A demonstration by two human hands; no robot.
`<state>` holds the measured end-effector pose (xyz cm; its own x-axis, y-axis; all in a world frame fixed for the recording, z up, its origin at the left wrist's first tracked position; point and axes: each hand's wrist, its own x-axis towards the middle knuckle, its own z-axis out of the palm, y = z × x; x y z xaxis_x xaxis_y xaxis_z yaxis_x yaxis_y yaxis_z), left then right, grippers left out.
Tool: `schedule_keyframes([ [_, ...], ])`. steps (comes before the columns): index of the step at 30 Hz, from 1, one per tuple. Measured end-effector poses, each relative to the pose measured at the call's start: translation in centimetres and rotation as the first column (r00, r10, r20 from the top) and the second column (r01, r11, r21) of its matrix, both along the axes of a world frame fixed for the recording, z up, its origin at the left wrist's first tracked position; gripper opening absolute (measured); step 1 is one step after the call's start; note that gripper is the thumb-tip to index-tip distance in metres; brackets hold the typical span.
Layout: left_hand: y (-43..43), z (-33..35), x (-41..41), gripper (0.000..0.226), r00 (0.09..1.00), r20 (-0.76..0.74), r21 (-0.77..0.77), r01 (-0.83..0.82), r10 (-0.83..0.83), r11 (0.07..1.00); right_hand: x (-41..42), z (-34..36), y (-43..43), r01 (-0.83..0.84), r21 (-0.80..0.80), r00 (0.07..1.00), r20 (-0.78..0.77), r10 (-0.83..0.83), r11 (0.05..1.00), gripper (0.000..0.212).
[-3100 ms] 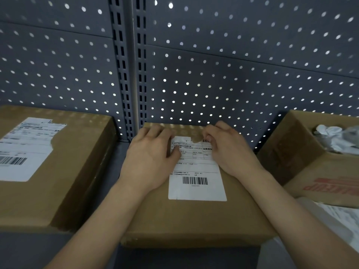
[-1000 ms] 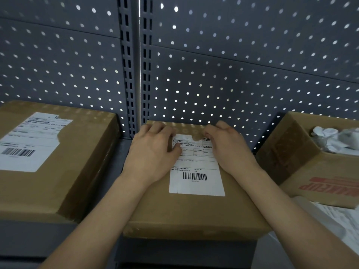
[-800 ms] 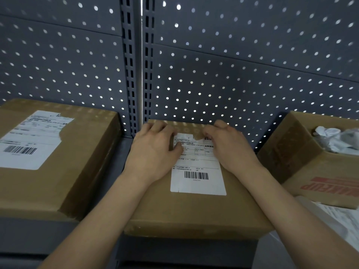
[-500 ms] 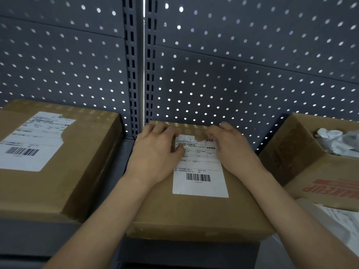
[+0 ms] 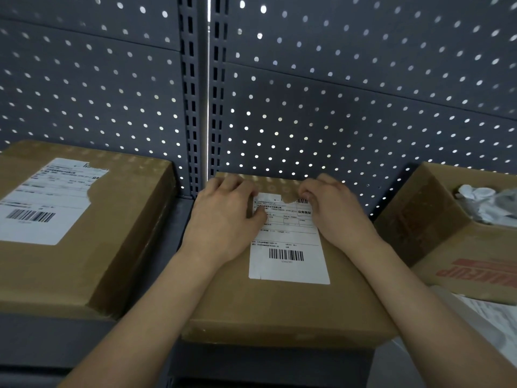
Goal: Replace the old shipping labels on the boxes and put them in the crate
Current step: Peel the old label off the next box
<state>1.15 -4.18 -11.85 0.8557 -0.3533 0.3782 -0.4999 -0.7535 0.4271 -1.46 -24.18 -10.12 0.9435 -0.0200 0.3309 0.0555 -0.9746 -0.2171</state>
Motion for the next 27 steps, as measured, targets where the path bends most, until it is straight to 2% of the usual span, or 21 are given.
schedule_keyframes([
  [3,0.04,-0.07,0.01,0.035,1.0,-0.001,-0.006,0.0,0.0,1.0,0.21,-0.29,-0.22,-0.016,-0.041,0.999,-0.03,0.014,0.999,0.024],
  [4,0.07,-0.1,0.02,0.035,1.0,-0.002,-0.011,-0.001,0.001,1.0,0.1,-0.36,-0.39,-0.009,0.003,1.0,-0.018,0.009,1.0,0.022],
  [7,0.09,-0.15,0.01,0.034,1.0,-0.001,-0.017,-0.002,0.002,1.0,-0.48,0.14,-0.76,0.042,0.281,0.997,0.057,-0.061,0.959,0.016],
  [8,0.07,-0.13,0.0,0.034,1.0,-0.001,-0.016,-0.004,0.004,1.0,-0.53,0.27,-0.77,0.051,0.315,0.996,0.058,-0.073,0.948,0.017],
  [11,0.03,-0.12,0.03,0.034,1.0,-0.008,-0.013,-0.004,0.004,1.0,-0.37,0.14,-0.69,0.059,0.256,0.998,0.006,-0.063,0.965,0.016],
  [21,0.13,-0.05,0.0,0.037,1.0,-0.012,0.002,-0.002,0.002,1.0,0.11,-0.04,-0.23,-0.006,0.04,1.0,-0.02,0.007,0.999,0.019],
  [23,0.12,-0.03,-0.05,0.037,1.0,-0.02,0.0,-0.001,0.001,1.0,0.0,0.0,-0.45,0.002,0.081,1.0,-0.012,-0.001,0.997,0.019],
  [26,0.1,-0.05,-0.03,0.037,1.0,-0.019,-0.012,-0.001,0.001,1.0,-0.47,0.36,-0.83,0.043,0.291,0.994,0.085,-0.071,0.956,0.017],
  [27,0.09,-0.07,-0.01,0.037,1.0,-0.017,-0.014,-0.003,0.003,1.0,-0.47,0.39,-0.85,0.045,0.307,0.993,0.09,-0.076,0.95,0.016],
])
